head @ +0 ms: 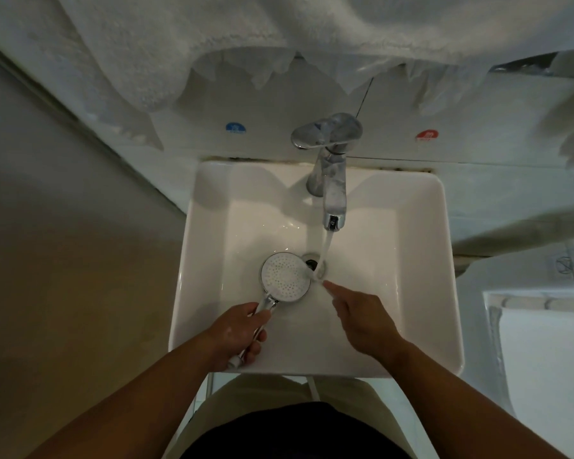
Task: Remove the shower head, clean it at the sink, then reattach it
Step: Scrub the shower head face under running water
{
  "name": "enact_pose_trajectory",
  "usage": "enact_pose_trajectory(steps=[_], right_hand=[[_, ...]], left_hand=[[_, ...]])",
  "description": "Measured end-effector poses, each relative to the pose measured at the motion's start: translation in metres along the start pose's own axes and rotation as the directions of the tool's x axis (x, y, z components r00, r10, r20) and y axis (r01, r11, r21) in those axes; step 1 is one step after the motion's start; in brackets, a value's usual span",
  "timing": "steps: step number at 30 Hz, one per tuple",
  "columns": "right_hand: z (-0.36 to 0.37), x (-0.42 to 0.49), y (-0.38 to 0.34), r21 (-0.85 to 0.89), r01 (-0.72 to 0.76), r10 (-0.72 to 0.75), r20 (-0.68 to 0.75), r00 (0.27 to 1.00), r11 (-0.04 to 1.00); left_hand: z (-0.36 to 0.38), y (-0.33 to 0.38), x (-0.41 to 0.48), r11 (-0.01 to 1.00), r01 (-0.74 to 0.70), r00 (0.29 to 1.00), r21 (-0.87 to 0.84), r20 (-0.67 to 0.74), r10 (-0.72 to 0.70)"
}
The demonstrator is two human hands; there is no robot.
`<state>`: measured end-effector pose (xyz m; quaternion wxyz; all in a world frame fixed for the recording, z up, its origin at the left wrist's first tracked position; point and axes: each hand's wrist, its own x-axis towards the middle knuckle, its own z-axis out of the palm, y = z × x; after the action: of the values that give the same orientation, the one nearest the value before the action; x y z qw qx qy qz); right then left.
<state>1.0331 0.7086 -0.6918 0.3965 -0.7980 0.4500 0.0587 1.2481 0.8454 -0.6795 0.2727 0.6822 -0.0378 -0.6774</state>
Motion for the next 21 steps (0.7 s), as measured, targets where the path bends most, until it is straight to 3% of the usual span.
enact_pose_trajectory(steps=[3, 8, 12, 18, 21], right_hand=[[0.008, 0.006, -0.005, 0.008, -0.007, 0.007, -0.045, 0.999, 1.000], [0.021, -0.018, -0.011, -0.042, 0.008, -0.006, 0.058, 0.998, 0.999], [0.013, 0.014, -0.015, -0.026, -0.009, 0.008, -0.041, 0.999, 1.000], [0.022, -0.018, -0.022, -0.070, 0.024, -0.019, 0.066, 0.998, 0.997], [0.019, 0.015, -0.017, -0.061, 0.001, -0.003, -0.027, 1.000, 0.998]], left_hand=[[-0.002, 0.000, -0.001, 1.000, 0.010, 1.000, -0.016, -0.006, -0.010], [-0.004, -0.002, -0.001, 0.998, 0.025, 1.000, -0.058, -0.013, -0.026], [-0.005, -0.001, 0.001, 0.994, 0.036, 0.999, -0.102, 0.005, -0.036], [-0.005, -0.003, 0.000, 0.996, 0.014, 1.000, -0.093, 0.002, -0.014], [-0.004, -0.002, 0.002, 0.996, 0.017, 1.000, -0.085, -0.007, -0.018]])
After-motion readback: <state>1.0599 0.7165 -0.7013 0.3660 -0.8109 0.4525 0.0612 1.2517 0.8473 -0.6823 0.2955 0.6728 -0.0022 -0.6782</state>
